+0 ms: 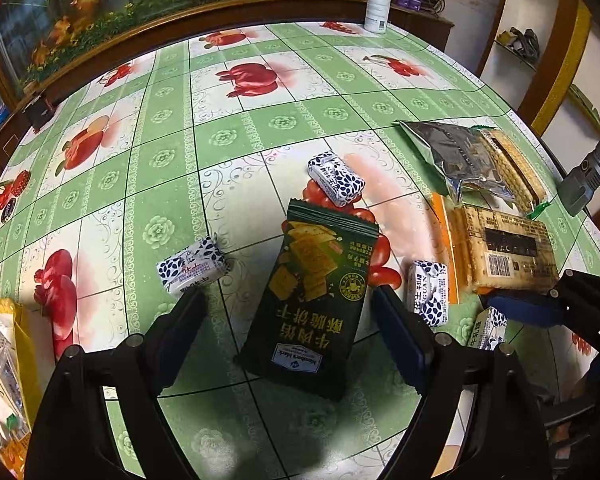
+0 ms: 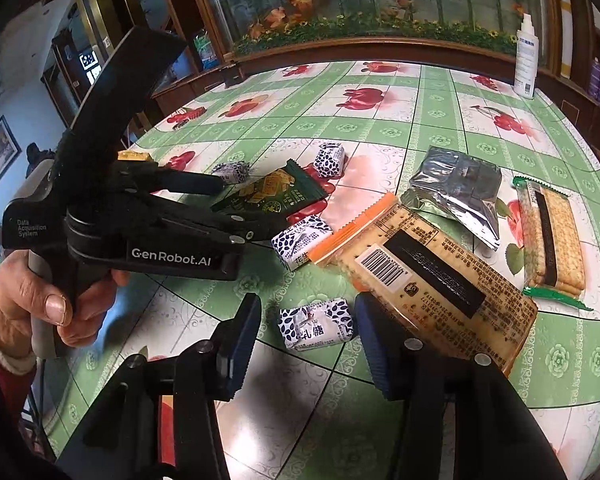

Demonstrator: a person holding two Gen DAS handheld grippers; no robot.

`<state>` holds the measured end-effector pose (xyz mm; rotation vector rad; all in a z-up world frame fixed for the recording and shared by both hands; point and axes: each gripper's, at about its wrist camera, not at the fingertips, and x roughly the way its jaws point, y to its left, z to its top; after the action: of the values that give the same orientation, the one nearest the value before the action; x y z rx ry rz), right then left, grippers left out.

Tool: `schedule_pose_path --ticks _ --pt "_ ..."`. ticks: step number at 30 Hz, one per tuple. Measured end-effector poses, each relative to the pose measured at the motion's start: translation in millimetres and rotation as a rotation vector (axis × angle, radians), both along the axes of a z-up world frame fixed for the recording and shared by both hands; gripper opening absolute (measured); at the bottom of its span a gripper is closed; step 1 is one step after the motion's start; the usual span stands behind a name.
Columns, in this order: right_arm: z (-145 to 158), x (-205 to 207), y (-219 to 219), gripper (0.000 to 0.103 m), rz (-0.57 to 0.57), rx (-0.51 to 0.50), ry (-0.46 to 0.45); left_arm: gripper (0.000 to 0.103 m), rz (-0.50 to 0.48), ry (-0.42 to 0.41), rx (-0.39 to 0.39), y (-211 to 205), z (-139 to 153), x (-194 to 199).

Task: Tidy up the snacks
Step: 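Grasp the green cracker pack with the left gripper, then carry the green cracker pack into the yellow tray and open the left gripper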

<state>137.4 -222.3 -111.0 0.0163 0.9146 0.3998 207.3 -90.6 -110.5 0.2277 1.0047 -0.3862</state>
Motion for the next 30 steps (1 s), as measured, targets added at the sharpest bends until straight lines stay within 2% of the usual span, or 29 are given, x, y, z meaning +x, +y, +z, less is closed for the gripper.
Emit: schedule_pose_path --ticks 1,3,4,5,10,13,23,30 --pt "0 0 1 0.046 -0.001 -0.012 -0.003 0.081 0.0 -0.01 -0.003 1 0 -2" --pt "0 -1 1 0.041 -0.005 -0.033 -0.006 0.063 -0.004 -0.023 -0.004 4 3 -7" --pt "0 -2 1 0.038 -0.006 -0.045 -0.009 0.049 -0.008 -0.029 -0.001 5 5 -9" --pt "0 -2 1 0.036 -0.005 -0.051 -0.01 0.043 -0.013 -0.028 -0.001 6 6 -12" --pt "0 -7 3 0.034 -0.004 -0.064 -0.017 0.042 -0.009 -0.024 -0.017 12 5 -18" --pt "1 -12 -4 0.034 -0.015 -0.008 -0.004 0.042 0.011 -0.021 -0.027 20 6 -28" --pt "23 -37 -4 0.033 -0.006 0.085 -0.05 0.042 0.156 -0.051 -0.138 69 29 -80" --pt "37 -47 15 0.033 0.045 0.185 -0.054 0.042 0.311 -0.105 -0.158 116 51 -119"
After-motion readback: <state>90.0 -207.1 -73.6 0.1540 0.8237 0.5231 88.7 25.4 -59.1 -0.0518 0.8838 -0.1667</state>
